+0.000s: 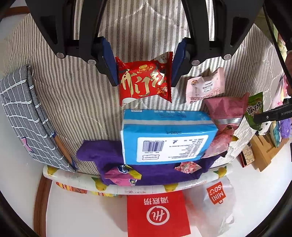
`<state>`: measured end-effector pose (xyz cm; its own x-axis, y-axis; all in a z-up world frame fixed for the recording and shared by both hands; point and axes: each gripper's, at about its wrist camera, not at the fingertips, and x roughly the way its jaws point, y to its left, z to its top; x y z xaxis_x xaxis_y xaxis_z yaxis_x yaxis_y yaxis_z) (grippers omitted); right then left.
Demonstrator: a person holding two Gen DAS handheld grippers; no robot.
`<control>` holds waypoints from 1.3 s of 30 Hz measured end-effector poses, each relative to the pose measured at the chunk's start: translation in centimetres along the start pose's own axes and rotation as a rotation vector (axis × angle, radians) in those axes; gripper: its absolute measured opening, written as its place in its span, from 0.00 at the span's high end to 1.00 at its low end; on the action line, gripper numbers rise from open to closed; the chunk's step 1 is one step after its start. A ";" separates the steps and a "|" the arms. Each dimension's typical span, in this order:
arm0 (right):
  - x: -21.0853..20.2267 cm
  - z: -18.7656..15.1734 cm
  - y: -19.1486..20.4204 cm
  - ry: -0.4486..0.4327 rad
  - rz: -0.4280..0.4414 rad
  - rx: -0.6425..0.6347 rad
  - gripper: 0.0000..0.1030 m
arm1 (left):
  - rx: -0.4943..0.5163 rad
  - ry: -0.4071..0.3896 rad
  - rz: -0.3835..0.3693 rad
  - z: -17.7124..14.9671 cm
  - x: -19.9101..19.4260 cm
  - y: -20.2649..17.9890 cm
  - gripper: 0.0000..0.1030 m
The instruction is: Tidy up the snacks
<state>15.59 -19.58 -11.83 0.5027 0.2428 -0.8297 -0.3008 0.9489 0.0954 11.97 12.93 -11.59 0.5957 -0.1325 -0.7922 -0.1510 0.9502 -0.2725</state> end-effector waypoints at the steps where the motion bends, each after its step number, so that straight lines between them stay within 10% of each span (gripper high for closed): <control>1: -0.3 0.0 0.1 -0.005 0.002 -0.003 0.46 | 0.003 -0.006 -0.002 -0.1 -0.4 -0.2 0.71; 39: -7.0 5.9 0.4 -0.144 0.042 -0.044 0.46 | 0.171 -0.093 -0.133 3.6 -4.7 -11.8 0.71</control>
<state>16.79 -19.73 -2.74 0.5986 0.3118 -0.7379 -0.3580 0.9282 0.1017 13.73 3.36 -2.68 0.6730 -0.2408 -0.6994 0.0651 0.9611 -0.2683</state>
